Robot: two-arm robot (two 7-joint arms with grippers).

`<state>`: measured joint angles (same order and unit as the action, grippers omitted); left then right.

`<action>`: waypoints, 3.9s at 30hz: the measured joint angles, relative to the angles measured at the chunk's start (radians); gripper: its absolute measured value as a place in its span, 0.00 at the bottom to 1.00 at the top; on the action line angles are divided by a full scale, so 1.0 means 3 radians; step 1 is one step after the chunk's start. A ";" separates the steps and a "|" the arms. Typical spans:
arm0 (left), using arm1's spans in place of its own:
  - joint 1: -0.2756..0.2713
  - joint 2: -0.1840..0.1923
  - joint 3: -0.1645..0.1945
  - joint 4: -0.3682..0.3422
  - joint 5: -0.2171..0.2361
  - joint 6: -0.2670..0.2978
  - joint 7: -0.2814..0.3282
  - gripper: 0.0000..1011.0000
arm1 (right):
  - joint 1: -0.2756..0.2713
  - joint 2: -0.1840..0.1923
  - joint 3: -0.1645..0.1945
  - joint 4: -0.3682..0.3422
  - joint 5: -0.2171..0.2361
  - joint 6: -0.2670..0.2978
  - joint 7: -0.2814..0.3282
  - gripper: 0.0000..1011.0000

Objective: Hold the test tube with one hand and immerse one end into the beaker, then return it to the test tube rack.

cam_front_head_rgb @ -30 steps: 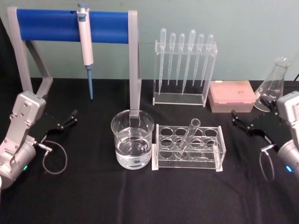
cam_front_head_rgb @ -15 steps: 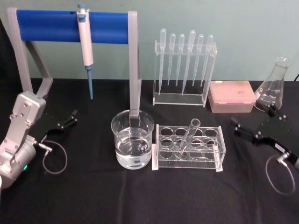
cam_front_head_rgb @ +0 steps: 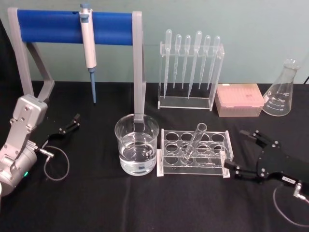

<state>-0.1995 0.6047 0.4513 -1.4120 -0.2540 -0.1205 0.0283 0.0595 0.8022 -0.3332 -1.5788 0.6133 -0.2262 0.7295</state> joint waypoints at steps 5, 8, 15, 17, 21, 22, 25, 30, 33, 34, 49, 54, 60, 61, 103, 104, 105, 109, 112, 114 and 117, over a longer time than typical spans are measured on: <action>0.0000 0.0000 0.0000 0.0000 0.0000 0.0000 0.0000 0.99 | 0.0146 -0.0089 -0.0075 0.0059 -0.0073 -0.0002 0.0153 0.99; 0.0000 0.0000 0.0000 0.0000 0.0000 0.0000 0.0000 0.99 | 0.0241 -0.0141 -0.0124 0.0093 -0.0111 -0.0008 0.0243 0.99; 0.0000 0.0000 0.0000 0.0000 0.0000 0.0000 0.0000 0.99 | 0.0489 -0.0284 -0.0267 0.0230 -0.0125 0.0024 0.0417 0.99; 0.0000 0.0000 0.0000 0.0000 0.0000 0.0000 0.0000 0.99 | 0.0536 -0.0313 -0.0299 0.0263 -0.0123 0.0046 0.0435 0.99; 0.0000 0.0000 0.0000 0.0000 0.0000 0.0000 0.0000 0.99 | 0.0642 -0.0380 -0.0373 0.0334 -0.0127 0.0104 0.0451 0.99; 0.0000 0.0000 0.0000 0.0000 0.0000 0.0000 0.0000 0.99 | 0.0676 -0.0402 -0.0400 0.0357 -0.0134 0.0119 0.0452 0.99; 0.0000 0.0000 0.0000 0.0000 0.0000 0.0000 0.0000 0.99 | 0.0741 -0.0445 -0.0443 0.0397 -0.0147 0.0146 0.0451 0.99; 0.0000 0.0000 0.0000 0.0000 0.0000 0.0000 0.0000 0.99 | 0.0810 -0.0501 -0.0492 0.0440 -0.0173 0.0150 0.0430 0.99; 0.0000 0.0000 0.0000 0.0000 0.0000 0.0000 0.0000 0.99 | 0.0835 -0.0527 -0.0512 0.0451 -0.0188 0.0147 0.0400 0.99; 0.0000 0.0000 0.0000 0.0000 0.0000 0.0000 0.0000 0.99 | 0.0843 -0.0537 -0.0520 0.0453 -0.0197 0.0144 0.0386 0.99; 0.0000 0.0000 0.0000 0.0000 0.0000 0.0000 0.0000 0.99 | 0.0839 -0.0529 -0.0514 0.0452 -0.0192 0.0139 0.0388 0.85; 0.0000 0.0000 0.0000 0.0000 0.0000 0.0000 0.0000 0.99 | 0.0837 -0.0528 -0.0512 0.0450 -0.0191 0.0139 0.0391 0.70; 0.0000 0.0000 0.0000 0.0000 0.0000 0.0000 0.0000 0.99 | 0.0835 -0.0526 -0.0510 0.0448 -0.0189 0.0139 0.0392 0.50; 0.0000 0.0000 0.0000 0.0000 0.0000 0.0000 0.0000 0.99 | 0.0835 -0.0526 -0.0510 0.0448 -0.0189 0.0139 0.0392 0.46; 0.0000 0.0000 0.0000 0.0000 0.0000 0.0000 0.0000 0.99 | 0.1097 -0.0290 -0.0417 -0.0094 0.0047 0.0749 0.0220 0.24; 0.0000 0.0000 0.0000 0.0000 0.0000 0.0000 0.0000 0.99 | 0.1115 -0.0281 -0.0417 -0.0119 0.0053 0.0774 0.0212 0.24; 0.0000 0.0000 0.0000 0.0000 0.0000 0.0000 0.0000 0.99 | 0.1153 -0.0264 -0.0417 -0.0165 0.0063 0.0821 0.0193 0.24; 0.0000 0.0000 0.0000 0.0000 0.0000 0.0000 0.0000 0.99 | 0.1238 -0.0239 -0.0427 -0.0238 0.0091 0.0919 0.0146 0.24; 0.0000 0.0000 0.0000 0.0000 0.0000 0.0000 0.0000 0.99 | 0.1299 -0.0224 -0.0436 -0.0275 0.0112 0.0976 0.0115 0.24; 0.0000 0.0000 0.0000 0.0000 0.0000 0.0000 0.0000 0.99 | 0.1333 -0.0212 -0.0437 -0.0294 0.0138 0.1007 0.0096 0.24; 0.0000 0.0000 0.0000 0.0000 0.0000 0.0000 0.0000 0.99 | 0.1367 -0.0196 -0.0438 -0.0302 0.0179 0.1039 0.0083 0.24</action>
<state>-0.1995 0.6047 0.4514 -1.4120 -0.2539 -0.1205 0.0283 0.4697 0.7433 -0.4647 -1.6695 0.6669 0.0854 0.7544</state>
